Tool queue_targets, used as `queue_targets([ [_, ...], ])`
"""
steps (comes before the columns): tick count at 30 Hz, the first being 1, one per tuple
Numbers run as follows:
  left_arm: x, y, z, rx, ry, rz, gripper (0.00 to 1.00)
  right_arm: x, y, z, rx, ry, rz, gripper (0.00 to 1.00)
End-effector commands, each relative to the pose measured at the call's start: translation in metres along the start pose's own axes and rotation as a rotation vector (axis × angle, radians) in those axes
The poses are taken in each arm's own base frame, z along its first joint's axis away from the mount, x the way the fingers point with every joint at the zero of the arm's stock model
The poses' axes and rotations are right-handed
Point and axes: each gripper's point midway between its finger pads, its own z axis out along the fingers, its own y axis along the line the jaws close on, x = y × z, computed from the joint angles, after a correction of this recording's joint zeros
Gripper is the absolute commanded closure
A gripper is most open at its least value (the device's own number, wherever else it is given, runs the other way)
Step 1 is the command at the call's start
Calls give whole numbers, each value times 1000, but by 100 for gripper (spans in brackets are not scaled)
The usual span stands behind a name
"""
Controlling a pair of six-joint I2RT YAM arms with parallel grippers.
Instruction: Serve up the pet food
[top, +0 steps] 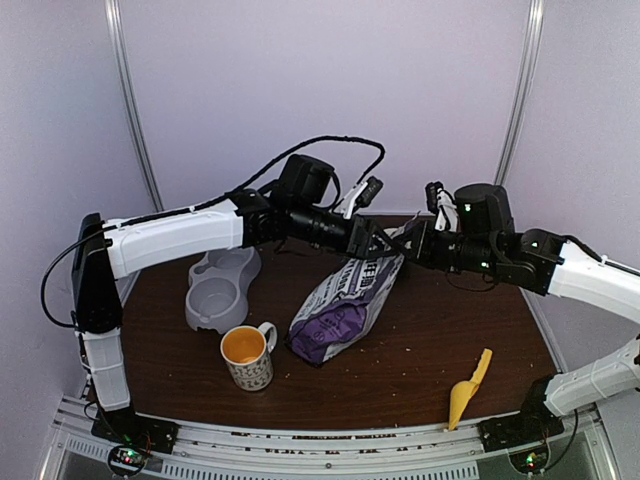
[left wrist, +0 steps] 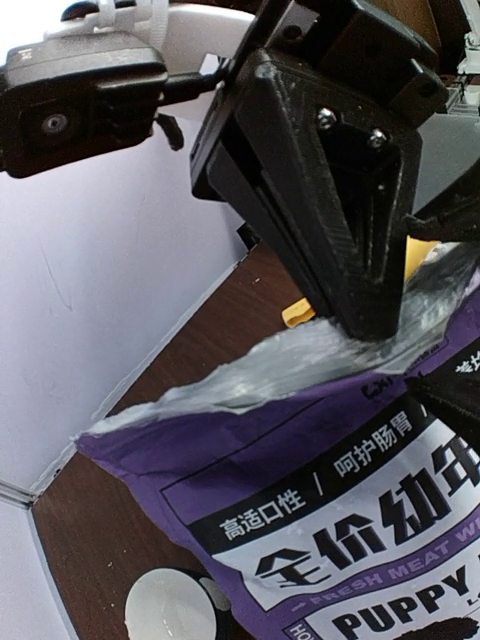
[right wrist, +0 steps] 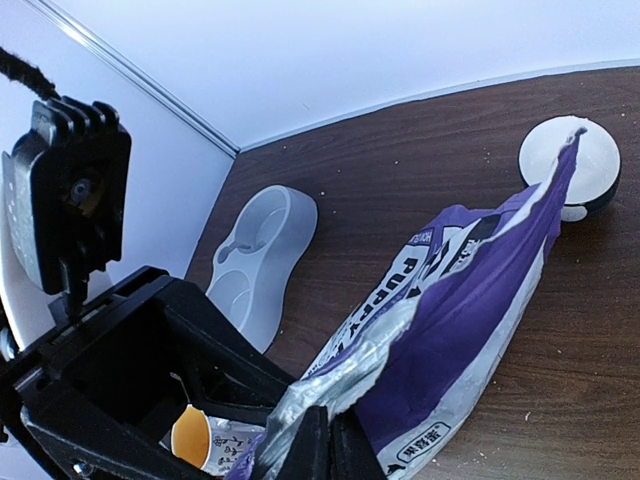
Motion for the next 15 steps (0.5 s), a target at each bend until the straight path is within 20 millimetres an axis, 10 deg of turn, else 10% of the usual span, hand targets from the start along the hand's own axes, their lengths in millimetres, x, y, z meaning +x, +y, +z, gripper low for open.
queue_targets([
  [1,-9,4,1,-18,-24,4,58,3,11,-5,-56,10,-36,100],
  [15,-26,18,-13,-88,-146,-61,57,6,6,-4,-31,17,-52,100],
])
